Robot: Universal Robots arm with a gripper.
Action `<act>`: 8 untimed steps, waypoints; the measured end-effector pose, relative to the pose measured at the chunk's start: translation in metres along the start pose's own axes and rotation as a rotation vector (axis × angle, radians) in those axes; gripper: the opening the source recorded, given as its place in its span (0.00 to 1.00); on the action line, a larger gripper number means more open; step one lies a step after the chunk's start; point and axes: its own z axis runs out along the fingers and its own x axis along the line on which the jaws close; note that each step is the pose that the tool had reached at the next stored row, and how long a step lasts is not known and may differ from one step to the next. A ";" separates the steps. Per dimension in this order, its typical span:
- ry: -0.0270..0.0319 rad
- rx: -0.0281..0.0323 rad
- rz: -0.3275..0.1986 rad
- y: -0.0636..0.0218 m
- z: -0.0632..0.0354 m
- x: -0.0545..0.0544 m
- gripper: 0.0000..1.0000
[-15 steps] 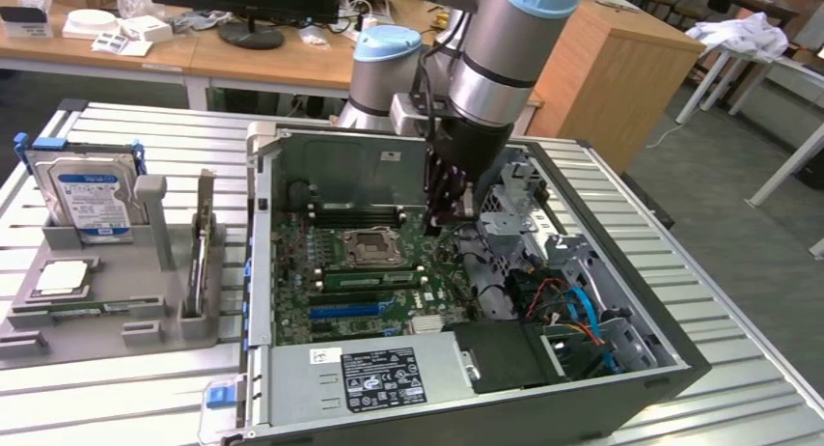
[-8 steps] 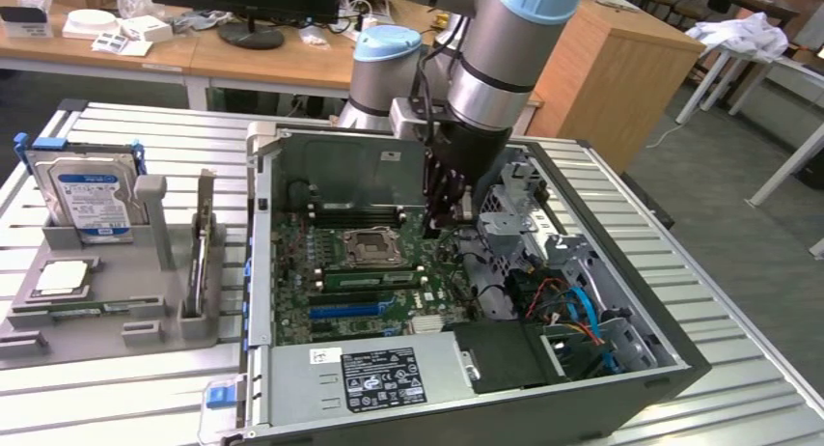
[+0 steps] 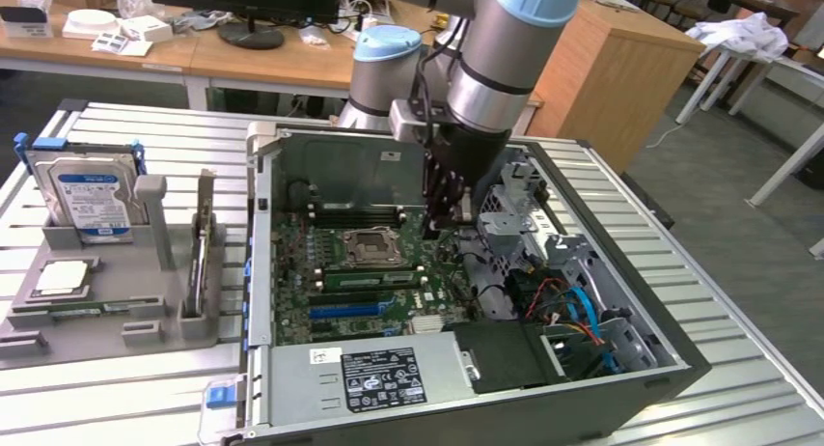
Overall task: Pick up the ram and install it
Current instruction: 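Press down the ram until it locks into place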
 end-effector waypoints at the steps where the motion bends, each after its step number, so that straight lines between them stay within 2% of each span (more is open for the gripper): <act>1: 0.0000 0.0000 0.000 0.0000 0.0004 0.000 0.11; 8: -0.0001 0.0001 0.000 -0.0001 0.0035 0.000 0.11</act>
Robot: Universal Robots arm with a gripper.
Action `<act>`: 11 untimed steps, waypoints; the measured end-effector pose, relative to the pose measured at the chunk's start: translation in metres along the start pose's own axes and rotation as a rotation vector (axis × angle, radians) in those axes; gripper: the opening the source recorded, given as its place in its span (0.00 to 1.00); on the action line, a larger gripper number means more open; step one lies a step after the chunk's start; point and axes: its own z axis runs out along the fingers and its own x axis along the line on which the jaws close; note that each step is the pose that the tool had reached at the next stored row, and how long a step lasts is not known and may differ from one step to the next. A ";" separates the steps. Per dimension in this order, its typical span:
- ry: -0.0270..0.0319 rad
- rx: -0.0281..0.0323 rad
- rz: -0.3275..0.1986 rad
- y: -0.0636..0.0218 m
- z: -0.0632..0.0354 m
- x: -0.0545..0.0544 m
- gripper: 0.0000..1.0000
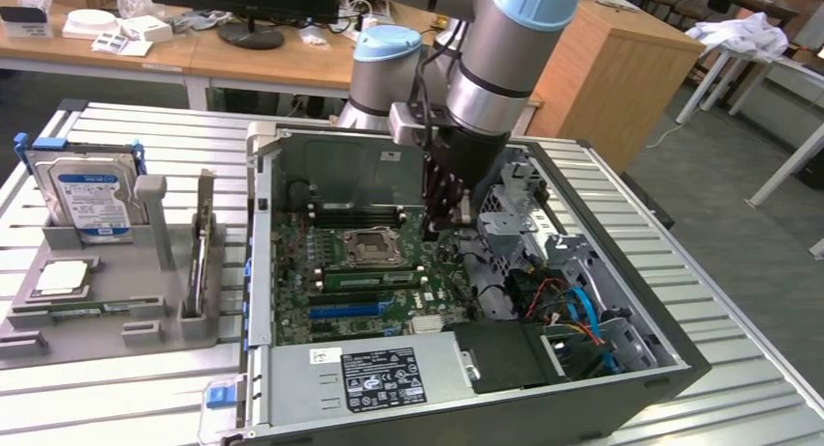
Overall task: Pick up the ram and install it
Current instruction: 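Press down the ram until it locks into place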
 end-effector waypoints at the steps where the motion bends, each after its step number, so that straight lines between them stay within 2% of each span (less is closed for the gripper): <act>1: 0.0000 -0.0001 0.000 -0.0001 0.0008 0.000 0.11; 11: 0.0001 -0.0001 0.000 -0.0002 0.0042 0.000 0.11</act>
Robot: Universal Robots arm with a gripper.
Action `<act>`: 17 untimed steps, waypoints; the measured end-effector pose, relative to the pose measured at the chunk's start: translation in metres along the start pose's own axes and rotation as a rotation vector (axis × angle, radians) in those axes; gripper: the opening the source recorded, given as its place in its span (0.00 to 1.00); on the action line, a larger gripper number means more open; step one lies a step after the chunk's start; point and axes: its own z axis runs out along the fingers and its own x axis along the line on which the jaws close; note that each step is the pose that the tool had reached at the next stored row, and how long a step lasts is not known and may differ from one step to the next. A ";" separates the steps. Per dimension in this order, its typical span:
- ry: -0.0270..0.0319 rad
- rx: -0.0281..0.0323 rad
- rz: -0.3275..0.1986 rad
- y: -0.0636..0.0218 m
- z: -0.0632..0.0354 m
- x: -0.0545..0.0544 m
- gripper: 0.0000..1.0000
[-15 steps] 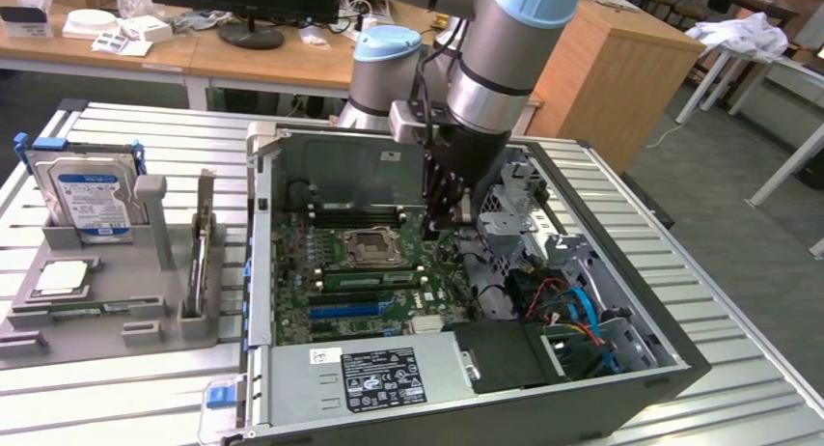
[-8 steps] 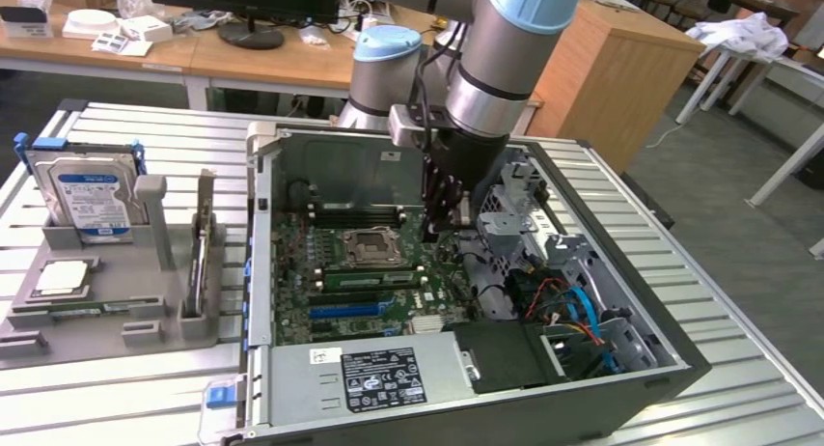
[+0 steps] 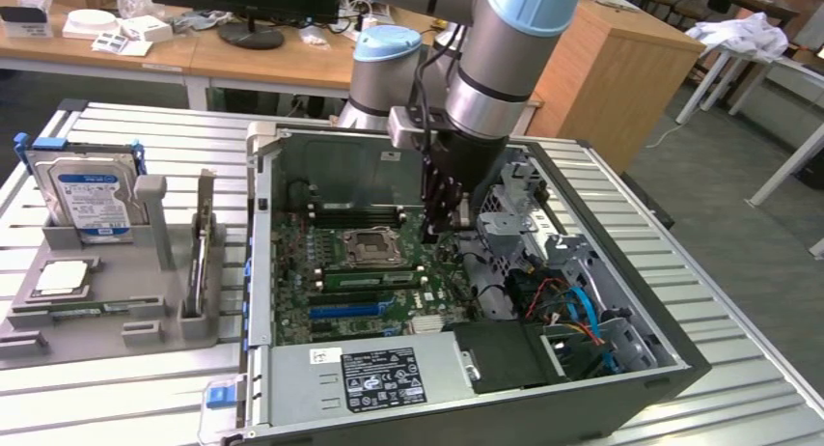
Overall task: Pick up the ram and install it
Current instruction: 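Press down the ram until it locks into place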
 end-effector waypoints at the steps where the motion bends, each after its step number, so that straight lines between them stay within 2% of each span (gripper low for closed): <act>1: 0.0000 0.0000 0.000 0.0000 0.0006 0.000 0.11; 17: -0.0002 0.0001 0.000 -0.0002 0.0047 0.000 0.11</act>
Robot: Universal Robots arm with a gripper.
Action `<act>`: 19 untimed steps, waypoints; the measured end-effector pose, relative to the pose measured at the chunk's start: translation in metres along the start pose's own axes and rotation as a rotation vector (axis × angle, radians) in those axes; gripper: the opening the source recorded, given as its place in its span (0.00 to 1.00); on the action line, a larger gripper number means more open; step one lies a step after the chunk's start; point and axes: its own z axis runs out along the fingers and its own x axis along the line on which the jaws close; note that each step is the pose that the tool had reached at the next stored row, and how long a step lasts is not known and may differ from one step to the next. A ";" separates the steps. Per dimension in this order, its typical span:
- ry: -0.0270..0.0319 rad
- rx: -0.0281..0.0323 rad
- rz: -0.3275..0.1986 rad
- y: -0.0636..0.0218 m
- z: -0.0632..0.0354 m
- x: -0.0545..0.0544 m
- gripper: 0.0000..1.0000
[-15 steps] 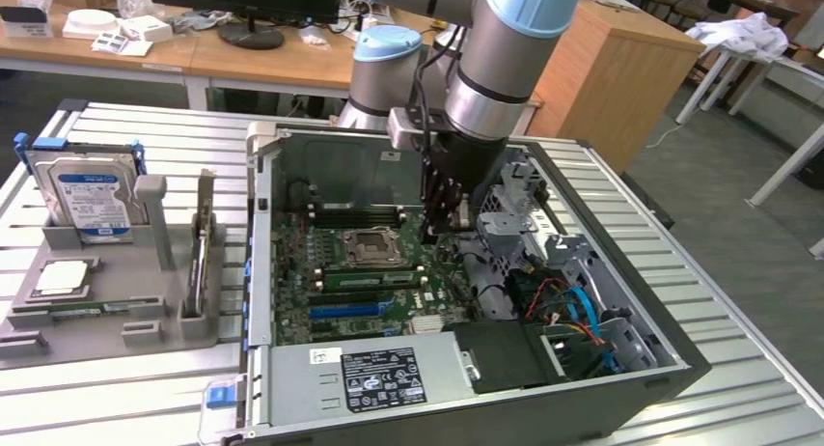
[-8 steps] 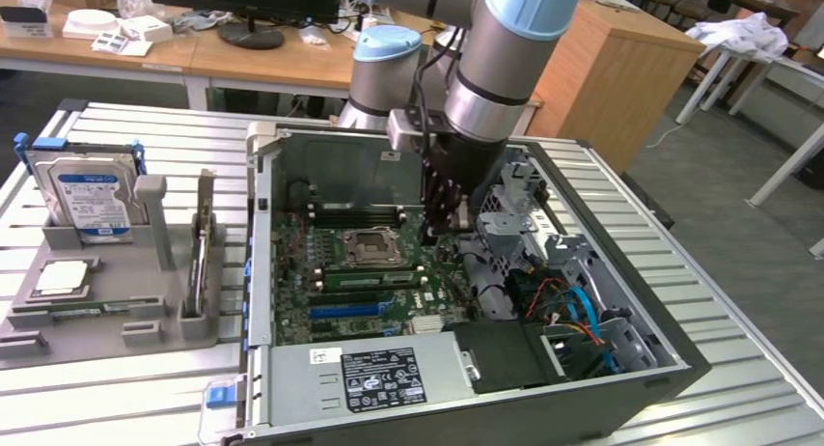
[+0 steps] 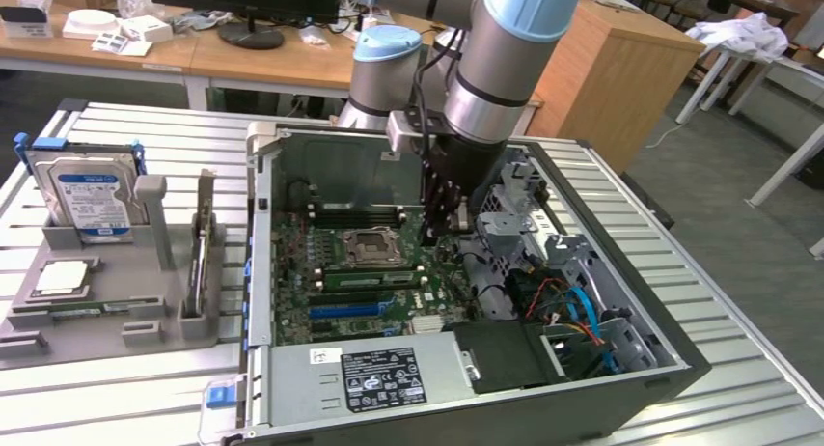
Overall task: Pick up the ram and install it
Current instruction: 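Press down the ram until it locks into place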
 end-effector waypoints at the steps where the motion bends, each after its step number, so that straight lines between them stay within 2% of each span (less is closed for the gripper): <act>1: 0.0002 0.0000 0.000 0.0000 0.0001 0.000 0.11; 19: 0.0002 -0.0001 0.000 -0.0032 0.0003 0.000 0.11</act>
